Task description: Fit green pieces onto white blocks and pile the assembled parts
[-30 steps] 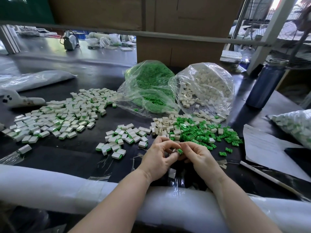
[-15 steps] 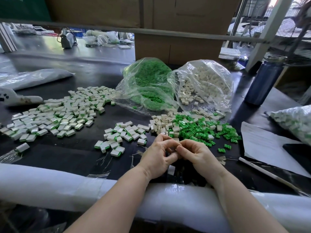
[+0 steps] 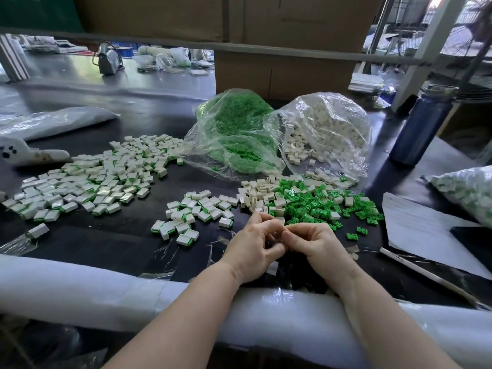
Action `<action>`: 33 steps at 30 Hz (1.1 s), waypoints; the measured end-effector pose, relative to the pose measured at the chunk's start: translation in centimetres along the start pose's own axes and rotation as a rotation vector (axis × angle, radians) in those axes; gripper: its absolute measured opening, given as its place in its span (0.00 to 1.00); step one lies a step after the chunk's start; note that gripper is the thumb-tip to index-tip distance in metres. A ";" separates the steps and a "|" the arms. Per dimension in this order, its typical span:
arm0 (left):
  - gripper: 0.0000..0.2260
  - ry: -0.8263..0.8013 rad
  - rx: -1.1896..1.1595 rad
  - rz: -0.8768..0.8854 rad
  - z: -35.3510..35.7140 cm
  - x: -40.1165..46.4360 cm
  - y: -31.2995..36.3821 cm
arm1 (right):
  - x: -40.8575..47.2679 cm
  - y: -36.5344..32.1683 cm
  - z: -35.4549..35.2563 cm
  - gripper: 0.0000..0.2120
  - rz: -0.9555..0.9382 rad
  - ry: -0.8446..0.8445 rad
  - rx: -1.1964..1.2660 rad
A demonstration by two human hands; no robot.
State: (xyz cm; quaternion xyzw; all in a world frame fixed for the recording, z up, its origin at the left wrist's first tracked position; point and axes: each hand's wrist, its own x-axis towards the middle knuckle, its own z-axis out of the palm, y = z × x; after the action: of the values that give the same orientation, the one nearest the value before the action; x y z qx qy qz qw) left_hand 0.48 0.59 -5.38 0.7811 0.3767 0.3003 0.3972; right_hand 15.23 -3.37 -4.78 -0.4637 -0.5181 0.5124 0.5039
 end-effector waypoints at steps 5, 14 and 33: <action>0.11 -0.017 0.029 -0.004 0.0 -0.1 0.1 | 0.0 -0.1 0.1 0.06 0.011 0.015 -0.020; 0.04 -0.039 0.050 -0.036 0.0 -0.1 0.4 | 0.0 -0.2 0.1 0.10 0.020 0.040 -0.064; 0.04 0.092 -0.021 -0.035 0.0 0.0 0.3 | 0.1 0.0 -0.1 0.08 -0.079 0.228 -0.313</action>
State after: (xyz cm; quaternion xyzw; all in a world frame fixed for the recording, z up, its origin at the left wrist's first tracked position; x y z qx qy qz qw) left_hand 0.62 0.49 -5.11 0.7555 0.4052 0.3327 0.3928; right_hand 15.33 -3.23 -4.82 -0.5707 -0.5489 0.3495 0.5009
